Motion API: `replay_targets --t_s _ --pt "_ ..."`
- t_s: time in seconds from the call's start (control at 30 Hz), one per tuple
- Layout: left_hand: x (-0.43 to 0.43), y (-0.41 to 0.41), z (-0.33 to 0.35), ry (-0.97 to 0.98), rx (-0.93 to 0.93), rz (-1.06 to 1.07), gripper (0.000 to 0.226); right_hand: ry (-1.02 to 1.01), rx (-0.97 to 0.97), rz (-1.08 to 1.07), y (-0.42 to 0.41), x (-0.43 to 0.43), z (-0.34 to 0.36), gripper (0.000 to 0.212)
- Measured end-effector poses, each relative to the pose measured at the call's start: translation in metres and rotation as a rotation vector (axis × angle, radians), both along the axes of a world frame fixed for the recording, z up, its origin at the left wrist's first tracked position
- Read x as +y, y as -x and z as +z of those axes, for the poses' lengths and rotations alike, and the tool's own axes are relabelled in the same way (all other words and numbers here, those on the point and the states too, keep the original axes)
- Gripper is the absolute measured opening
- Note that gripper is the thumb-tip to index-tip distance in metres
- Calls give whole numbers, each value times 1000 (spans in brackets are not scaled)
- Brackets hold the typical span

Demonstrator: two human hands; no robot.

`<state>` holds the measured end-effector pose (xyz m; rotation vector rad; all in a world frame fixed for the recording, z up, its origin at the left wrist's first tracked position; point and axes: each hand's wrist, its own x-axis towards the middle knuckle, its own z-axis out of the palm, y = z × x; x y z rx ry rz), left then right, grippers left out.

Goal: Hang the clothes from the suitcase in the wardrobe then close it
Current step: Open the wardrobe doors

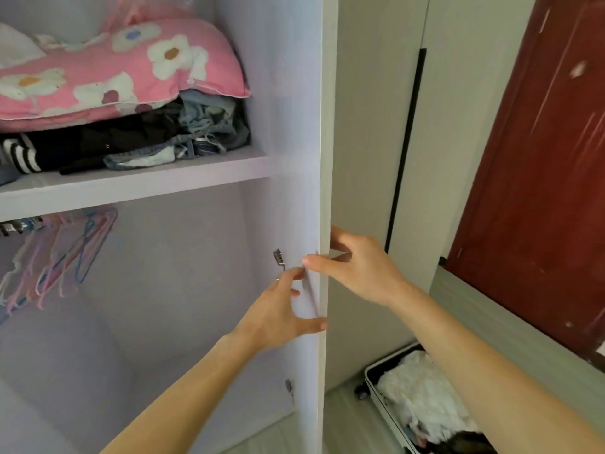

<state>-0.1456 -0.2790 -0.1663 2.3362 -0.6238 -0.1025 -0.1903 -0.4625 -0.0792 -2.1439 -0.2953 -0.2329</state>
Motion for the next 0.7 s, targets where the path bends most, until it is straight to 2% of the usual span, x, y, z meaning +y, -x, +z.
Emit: replay_targets --t_s 0.07,0.17,0.3,0.47,0.57,0.7 --pt "-14 -6 2 32 -10 -35 115 -8 -16 -79 6 -15 -2 19" --pt "-33 -18 3 30 -77 -78 121 -53 -41 -195 12 -30 -9 18" --pt "-57 -32 2 14 -239 -109 116 -35 -120 -361 14 -40 -19 37" --pt "-75 -45 -7 -40 -293 -136 121 -13 -209 -573 7 -46 -28 41" --pt "-80 -51 -14 -105 -354 -133 125 -16 -262 -627 6 -45 -31 45" --pt "-79 -58 -19 -94 -399 -156 122 -24 -252 -659 3 -40 -35 42"
